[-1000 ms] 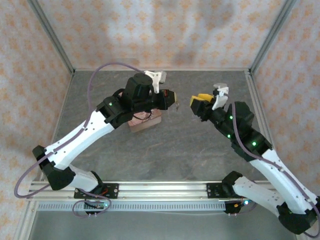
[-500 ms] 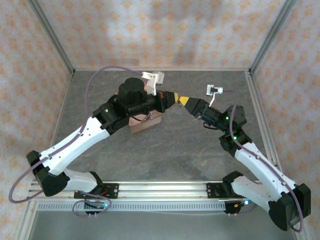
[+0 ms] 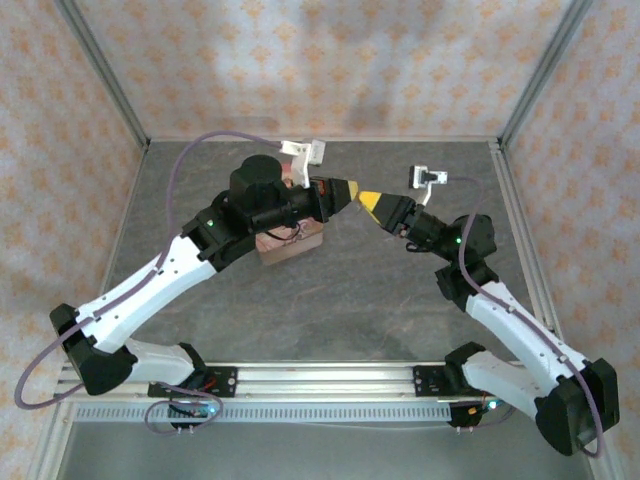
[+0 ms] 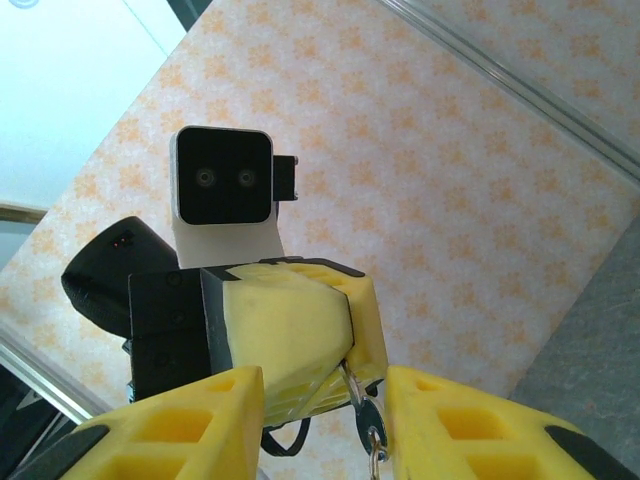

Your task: Unlock the padlock with the key

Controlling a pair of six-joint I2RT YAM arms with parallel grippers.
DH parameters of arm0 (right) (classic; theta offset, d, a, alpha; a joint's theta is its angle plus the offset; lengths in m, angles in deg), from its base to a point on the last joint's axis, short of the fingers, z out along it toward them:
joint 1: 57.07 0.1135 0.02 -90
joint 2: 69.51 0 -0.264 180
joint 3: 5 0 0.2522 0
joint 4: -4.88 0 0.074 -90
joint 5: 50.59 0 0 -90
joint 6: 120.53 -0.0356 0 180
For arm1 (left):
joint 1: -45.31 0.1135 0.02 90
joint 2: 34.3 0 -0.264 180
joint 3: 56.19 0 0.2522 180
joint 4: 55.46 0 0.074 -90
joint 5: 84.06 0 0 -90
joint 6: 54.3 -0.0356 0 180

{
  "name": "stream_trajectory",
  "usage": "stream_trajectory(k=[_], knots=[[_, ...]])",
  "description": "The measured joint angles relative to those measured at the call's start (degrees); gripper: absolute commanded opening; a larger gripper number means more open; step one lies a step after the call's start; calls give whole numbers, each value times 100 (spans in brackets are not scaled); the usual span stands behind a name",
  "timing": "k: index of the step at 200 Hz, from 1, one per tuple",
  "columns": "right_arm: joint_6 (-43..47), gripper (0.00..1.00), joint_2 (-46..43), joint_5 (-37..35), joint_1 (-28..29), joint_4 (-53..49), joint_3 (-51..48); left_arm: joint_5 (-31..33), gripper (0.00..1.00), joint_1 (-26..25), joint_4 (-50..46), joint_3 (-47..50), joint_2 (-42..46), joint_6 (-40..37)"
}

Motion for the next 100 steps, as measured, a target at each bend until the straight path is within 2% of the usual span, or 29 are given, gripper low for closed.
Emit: stream_trajectory(k=[13,35,50,79,100], knots=[[4,26,2,2,-2,-7,0,-2,0,0,22,4,0,2],[13,25,2,2,0,-15,0,-4,0,0,114,4,0,31],[35,19,2,2,-2,-31,0,-2,0,0,144,15,9,46],[55,23,2,2,-2,-81,0,-2,0,0,199,72,46,48],[120,15,2,2,-2,-120,0,-2,0,2,214,79,61,48]])
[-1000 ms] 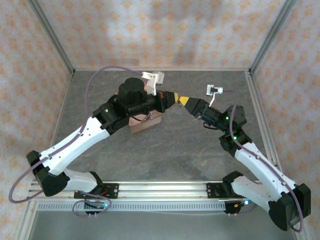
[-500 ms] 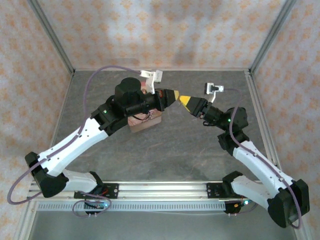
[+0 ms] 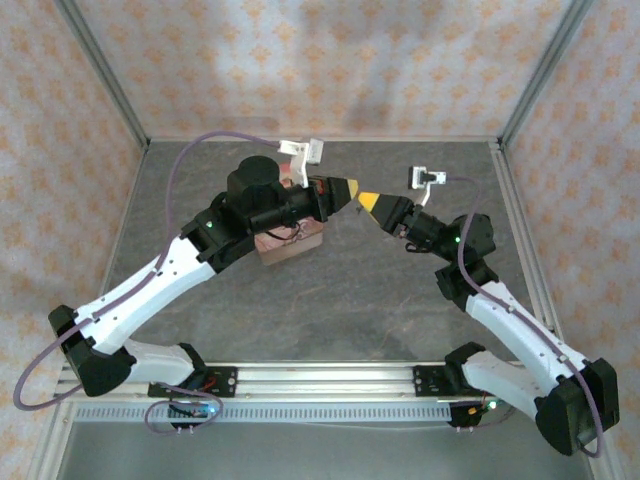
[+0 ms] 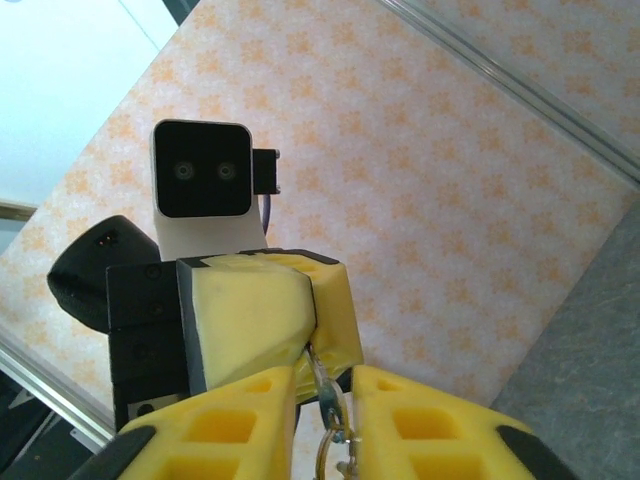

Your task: Unlock the padlock with the key

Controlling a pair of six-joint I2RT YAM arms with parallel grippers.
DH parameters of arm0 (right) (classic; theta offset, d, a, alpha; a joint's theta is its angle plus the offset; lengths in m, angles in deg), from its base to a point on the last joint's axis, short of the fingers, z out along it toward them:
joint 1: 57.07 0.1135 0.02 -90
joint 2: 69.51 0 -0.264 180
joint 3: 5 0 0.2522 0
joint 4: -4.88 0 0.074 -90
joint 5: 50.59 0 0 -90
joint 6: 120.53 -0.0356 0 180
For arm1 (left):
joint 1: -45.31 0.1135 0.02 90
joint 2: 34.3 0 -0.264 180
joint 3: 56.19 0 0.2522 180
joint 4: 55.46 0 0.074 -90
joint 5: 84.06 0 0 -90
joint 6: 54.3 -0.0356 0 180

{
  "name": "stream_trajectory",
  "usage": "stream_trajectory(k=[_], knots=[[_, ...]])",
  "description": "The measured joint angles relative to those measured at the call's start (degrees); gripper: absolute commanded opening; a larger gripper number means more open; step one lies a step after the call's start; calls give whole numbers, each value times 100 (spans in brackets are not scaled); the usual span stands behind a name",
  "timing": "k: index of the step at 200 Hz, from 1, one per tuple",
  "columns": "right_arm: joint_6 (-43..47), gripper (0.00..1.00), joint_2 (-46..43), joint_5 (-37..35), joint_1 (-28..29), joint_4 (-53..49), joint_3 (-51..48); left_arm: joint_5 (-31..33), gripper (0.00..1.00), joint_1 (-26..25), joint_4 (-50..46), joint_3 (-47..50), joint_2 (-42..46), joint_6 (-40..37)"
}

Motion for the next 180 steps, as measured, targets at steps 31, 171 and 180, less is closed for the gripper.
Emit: stream_trajectory(k=[31,171,180], knots=[[24,2,-2,2,0,-37,0,17,0,0,7,20,35,4],[1213,0,-616,-531,-26,-1718,37,874,76,376,-632,542,802,81],[1403,0,-660,-625,-26,-1998,68,1091,78,470,-876,638,955,55]])
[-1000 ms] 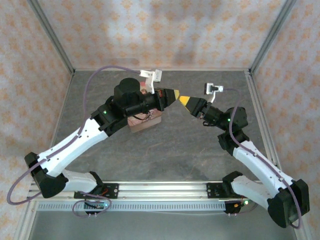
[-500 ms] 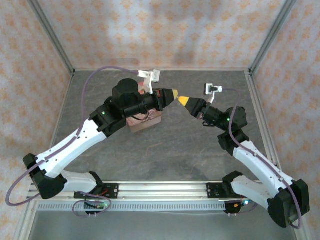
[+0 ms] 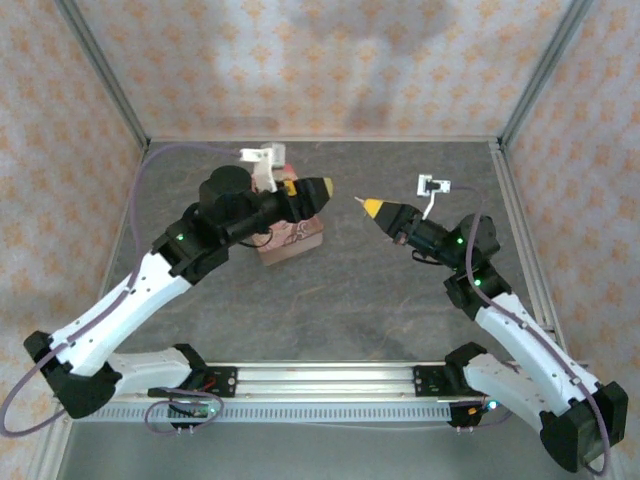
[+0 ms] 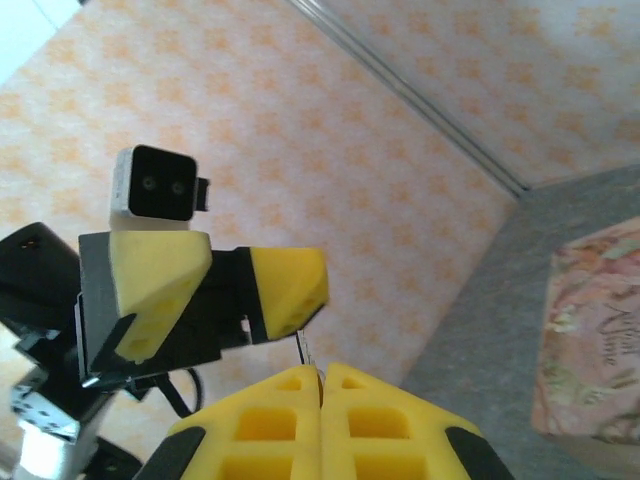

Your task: Unlock the padlock with the key

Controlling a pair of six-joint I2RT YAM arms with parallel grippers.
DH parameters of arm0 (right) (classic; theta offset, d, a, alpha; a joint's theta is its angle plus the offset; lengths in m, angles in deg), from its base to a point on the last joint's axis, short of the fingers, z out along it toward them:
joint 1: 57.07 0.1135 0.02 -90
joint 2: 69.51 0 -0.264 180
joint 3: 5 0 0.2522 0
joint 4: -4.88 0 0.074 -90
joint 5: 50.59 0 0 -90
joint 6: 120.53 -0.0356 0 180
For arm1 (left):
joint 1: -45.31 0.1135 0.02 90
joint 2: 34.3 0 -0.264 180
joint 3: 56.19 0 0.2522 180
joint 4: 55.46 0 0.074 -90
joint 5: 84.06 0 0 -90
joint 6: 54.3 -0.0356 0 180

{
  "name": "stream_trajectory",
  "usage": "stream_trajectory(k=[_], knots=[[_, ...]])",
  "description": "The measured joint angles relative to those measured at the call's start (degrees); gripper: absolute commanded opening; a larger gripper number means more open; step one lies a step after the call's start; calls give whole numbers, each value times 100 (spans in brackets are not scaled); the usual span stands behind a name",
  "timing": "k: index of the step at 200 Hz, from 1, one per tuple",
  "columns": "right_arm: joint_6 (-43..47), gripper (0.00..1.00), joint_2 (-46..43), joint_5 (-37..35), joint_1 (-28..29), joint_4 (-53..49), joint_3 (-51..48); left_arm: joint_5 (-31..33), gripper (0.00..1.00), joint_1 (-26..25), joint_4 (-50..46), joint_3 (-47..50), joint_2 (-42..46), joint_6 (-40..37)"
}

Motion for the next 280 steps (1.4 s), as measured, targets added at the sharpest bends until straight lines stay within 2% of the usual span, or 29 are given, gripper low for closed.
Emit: stream_trajectory(k=[27,55,95,157,220,280], knots=[[516,0,-155,-321,0,-785,111,796,98,240,-778,341,361,66],[1084,0,-199,-739,0,-1460,205,1580,100,584,-1611,850,365,358],[1657,0,98,-1370,0,-2076,208,2046,100,1058,-1989,1926,-136,793],[1950,0,505,-1558,2,-2092,48,2031,100,1075,-1421,2041,-1318,844],[1991,0,551,-1620,48,-2044,-260,1670,100,1034,-728,2015,-1698,817],[1989,0,391,-1705,105,-2048,-356,1585,99,695,-496,1519,-2459,780]])
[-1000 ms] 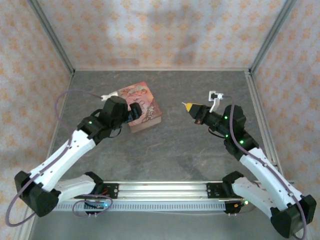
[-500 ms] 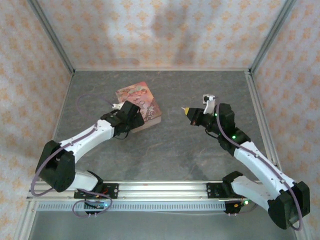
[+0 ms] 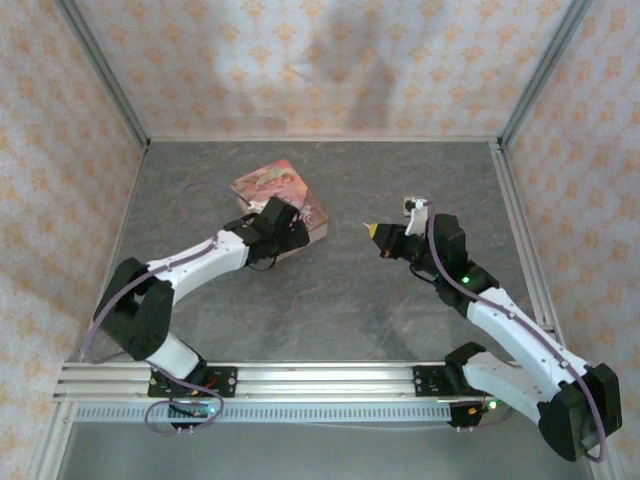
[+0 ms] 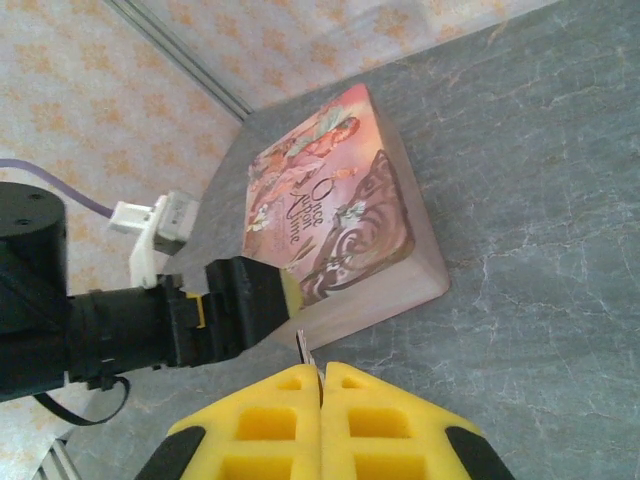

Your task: Unlock the padlock with the key

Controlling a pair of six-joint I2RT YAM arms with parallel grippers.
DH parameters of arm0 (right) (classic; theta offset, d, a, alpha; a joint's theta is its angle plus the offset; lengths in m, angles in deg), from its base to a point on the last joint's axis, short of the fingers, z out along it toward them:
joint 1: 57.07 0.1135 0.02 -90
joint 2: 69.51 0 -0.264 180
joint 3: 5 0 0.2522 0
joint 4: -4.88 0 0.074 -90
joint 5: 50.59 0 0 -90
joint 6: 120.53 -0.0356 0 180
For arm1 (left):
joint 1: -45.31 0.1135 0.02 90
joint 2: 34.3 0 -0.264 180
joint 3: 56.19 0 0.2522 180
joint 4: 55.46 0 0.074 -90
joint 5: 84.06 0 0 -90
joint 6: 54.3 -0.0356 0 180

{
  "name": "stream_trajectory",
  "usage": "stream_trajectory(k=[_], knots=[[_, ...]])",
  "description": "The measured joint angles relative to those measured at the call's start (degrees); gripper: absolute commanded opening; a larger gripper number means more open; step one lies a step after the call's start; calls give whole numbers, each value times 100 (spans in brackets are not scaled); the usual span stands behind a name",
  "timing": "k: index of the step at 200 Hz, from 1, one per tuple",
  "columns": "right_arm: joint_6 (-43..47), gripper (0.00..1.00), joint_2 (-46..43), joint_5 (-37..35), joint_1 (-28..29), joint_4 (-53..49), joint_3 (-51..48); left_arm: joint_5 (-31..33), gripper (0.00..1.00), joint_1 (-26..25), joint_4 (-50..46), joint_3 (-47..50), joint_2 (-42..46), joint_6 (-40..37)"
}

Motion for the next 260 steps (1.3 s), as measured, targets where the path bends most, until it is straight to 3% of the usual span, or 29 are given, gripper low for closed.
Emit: stream_trajectory(k=[68,116,143,176,210,260], knots=[[46,0,-245,-339,0,-50,-219,-258,94,-573,195,-1139,-1113,-114],[68,0,-461,-522,2,-142,-291,-179,100,-505,-151,-1274,-796,-369],[90,0,-407,-651,2,-155,-286,11,100,22,-662,-1478,-332,-629],[81,0,385,-968,55,-188,-72,234,100,1049,-1180,-2653,-636,-1040],[-9,0,1390,-1392,81,-170,356,426,97,1864,-1692,-4245,-1869,-1366],[-223,0,2868,-1849,87,-87,979,457,81,2465,-2675,-6142,-4083,-1572]])
